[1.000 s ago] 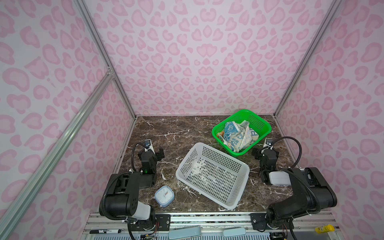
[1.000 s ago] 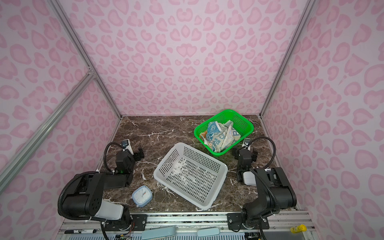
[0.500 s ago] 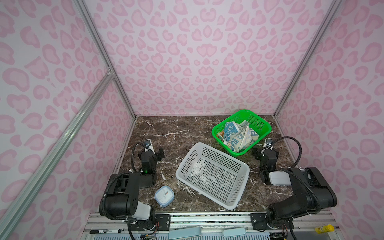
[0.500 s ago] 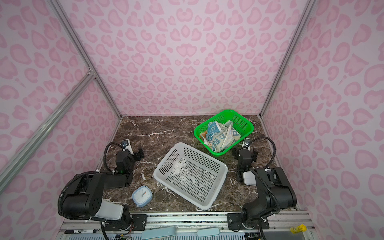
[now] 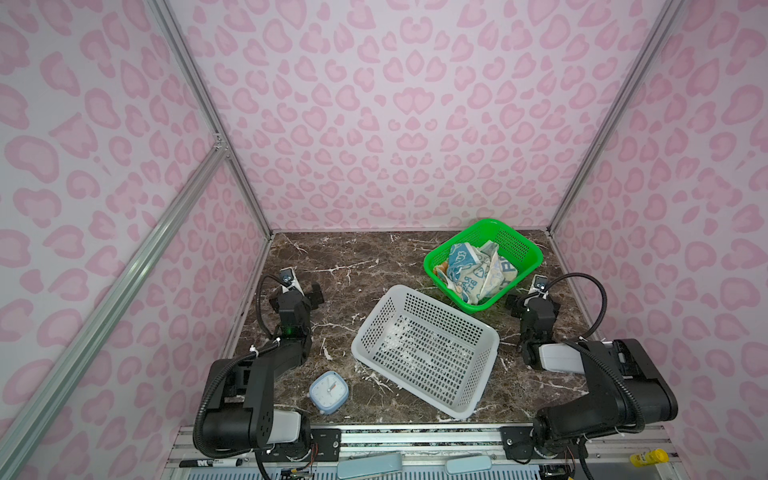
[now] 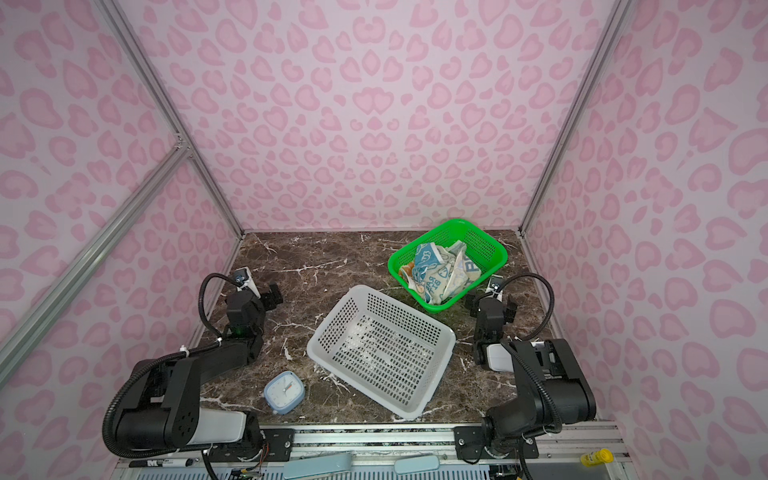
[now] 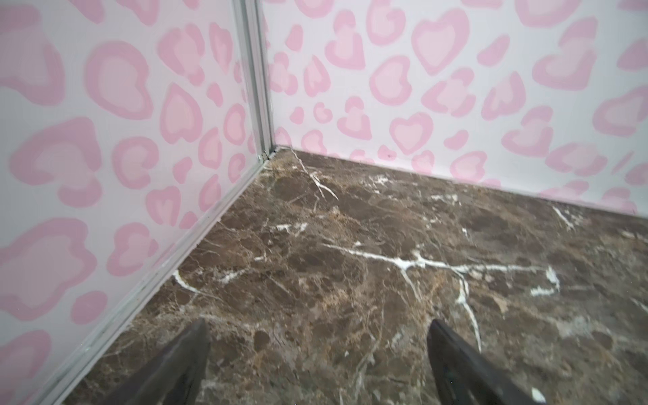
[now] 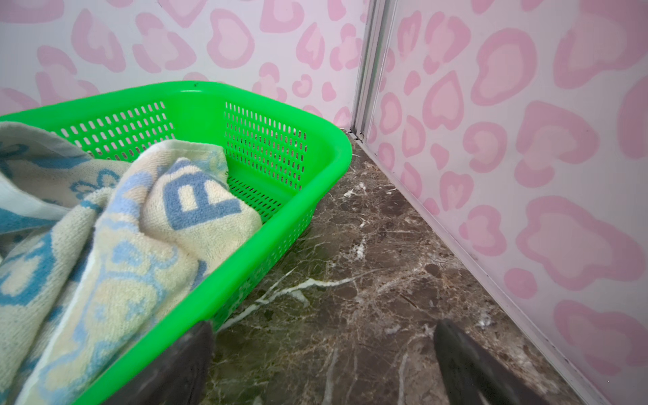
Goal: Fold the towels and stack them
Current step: 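Drag the white basket farther away with left gripper while right arm reaches out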
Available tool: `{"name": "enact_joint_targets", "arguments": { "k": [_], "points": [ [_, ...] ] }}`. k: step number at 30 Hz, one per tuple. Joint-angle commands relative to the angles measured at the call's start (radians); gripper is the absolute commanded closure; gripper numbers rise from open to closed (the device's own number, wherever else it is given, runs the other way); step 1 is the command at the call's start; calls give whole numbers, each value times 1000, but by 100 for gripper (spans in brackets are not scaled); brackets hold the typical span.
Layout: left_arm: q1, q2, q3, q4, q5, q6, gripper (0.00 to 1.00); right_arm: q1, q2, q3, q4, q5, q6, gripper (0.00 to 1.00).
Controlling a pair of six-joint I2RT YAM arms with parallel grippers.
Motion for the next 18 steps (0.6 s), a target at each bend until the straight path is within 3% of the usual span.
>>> {"name": "enact_joint_targets", "arguments": {
  "k": [1, 4, 9, 11, 14, 18],
  "points": [
    [4, -49, 16, -142, -102, -51, 3, 29, -25, -10, 43, 89, -26, 0],
    [4, -87, 90, -295, -99, -71, 3, 30, -128, 72, -234, 156, 29, 0],
    [-20, -115, 317, -743, -21, -167, 3, 39, -185, 163, -466, 306, 93, 0],
    [-73, -133, 385, -872, -9, -164, 2, 39, -227, 203, -577, 330, 146, 0],
    [-174, -165, 455, -1016, 12, -148, 3, 33, -268, 263, -706, 333, 249, 0],
    [-282, -166, 536, -1218, 89, -192, 3, 8, -300, 376, -934, 224, 315, 0]
  ]
}}
